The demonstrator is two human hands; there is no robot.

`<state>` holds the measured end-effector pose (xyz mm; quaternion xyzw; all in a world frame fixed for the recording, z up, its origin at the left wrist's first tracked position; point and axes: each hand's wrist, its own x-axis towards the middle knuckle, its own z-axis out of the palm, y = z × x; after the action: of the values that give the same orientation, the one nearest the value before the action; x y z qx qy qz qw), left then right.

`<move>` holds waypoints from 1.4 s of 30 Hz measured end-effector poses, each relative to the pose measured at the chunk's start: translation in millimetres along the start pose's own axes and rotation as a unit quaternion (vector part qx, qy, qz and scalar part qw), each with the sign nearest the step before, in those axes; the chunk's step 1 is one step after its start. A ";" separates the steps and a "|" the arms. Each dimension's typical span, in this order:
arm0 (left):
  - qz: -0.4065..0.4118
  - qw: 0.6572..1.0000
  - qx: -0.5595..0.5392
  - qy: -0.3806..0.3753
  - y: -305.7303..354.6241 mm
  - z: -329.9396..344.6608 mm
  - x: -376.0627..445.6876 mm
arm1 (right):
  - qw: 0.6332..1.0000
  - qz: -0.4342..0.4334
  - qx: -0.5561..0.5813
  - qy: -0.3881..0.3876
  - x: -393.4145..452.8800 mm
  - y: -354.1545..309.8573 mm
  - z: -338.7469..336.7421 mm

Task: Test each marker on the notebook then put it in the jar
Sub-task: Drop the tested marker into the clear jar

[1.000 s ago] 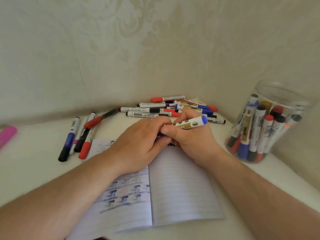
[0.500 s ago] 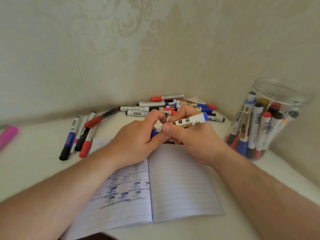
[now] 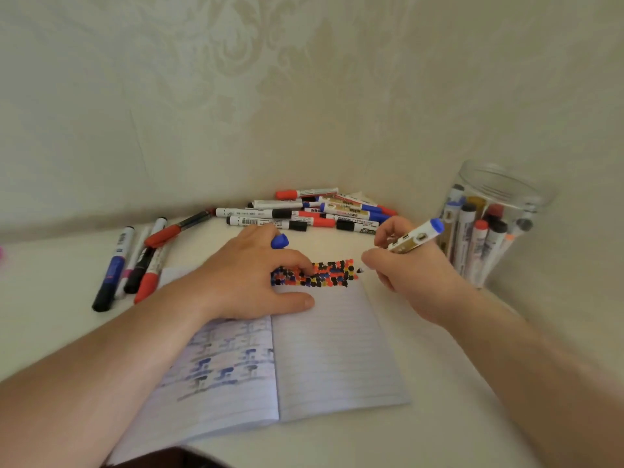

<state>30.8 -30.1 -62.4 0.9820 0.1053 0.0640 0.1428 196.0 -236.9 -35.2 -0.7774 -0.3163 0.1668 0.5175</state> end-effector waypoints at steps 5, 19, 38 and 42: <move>-0.002 1.000 -0.003 -0.006 1.5 -0.3 1.8 | 0.996 0.008 -0.047 0.076 4.3 10.1 12.7; -0.009 1.000 -0.003 -0.012 1.3 -0.2 3.0 | 0.993 0.029 -0.094 0.069 8.6 10.6 15.8; -0.004 1.000 -0.007 -0.009 1.4 0.5 2.2 | 0.992 -0.002 -0.107 0.073 7.7 13.9 16.5; -0.005 1.000 -0.007 -0.013 1.9 -0.4 2.2 | 0.991 -0.002 -0.117 0.066 6.7 12.3 16.2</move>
<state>33.3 -31.3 -61.3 0.9813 0.1077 0.0509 0.1511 195.4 -224.4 -52.6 -0.8414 -0.3001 0.0762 0.4430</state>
